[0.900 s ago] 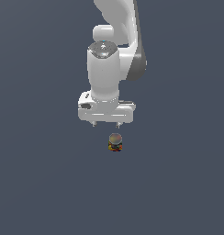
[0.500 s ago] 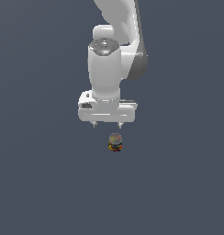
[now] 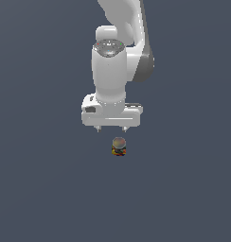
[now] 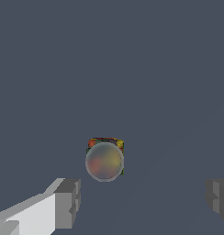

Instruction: Pick up the object and move it to a goal position.

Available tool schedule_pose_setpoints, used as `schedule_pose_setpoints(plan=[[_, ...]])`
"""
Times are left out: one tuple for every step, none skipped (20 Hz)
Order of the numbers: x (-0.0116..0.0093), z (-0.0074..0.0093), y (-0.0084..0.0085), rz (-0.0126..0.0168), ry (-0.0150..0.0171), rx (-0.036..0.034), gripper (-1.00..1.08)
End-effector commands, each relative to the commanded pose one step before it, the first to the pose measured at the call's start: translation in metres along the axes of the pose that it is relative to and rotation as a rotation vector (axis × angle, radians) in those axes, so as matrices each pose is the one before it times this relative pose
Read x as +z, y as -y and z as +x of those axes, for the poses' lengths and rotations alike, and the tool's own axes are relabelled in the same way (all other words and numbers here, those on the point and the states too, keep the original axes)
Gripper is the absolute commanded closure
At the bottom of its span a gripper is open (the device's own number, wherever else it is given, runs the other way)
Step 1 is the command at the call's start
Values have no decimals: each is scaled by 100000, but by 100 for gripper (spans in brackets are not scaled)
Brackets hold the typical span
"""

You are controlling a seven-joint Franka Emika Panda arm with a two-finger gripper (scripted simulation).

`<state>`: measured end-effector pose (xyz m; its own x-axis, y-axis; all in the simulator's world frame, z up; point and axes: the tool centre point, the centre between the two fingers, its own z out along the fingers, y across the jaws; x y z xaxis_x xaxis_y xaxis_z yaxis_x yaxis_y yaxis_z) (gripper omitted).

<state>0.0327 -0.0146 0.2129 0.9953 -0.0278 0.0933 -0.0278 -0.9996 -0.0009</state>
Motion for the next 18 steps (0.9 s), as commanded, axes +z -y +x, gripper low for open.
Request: schedule_pose_setpoints(plan=[[1006, -171, 325, 17, 966, 268, -92], [561, -86, 175, 1, 497, 197, -92], [644, -106, 197, -3, 573, 236, -92], [727, -126, 219, -8, 650, 271, -92], [803, -146, 243, -13, 716, 297, -92], [884, -165, 267, -18, 788, 322, -92], [916, -180, 279, -23, 814, 331, -92], [844, -173, 254, -26, 751, 306, -92], [766, -162, 228, -28, 682, 278, -92], [682, -151, 204, -28, 606, 248, -92], [604, -136, 179, -27, 538, 220, -92], [523, -121, 155, -25, 465, 190, -92], [443, -104, 130, -23, 394, 161, -92], [364, -86, 105, -20, 326, 133, -92], [280, -68, 83, -16, 247, 101, -92], [199, -49, 60, -11, 175, 71, -92], [110, -32, 39, -6, 90, 37, -92], [58, -6, 5, -4, 64, 26, -92]])
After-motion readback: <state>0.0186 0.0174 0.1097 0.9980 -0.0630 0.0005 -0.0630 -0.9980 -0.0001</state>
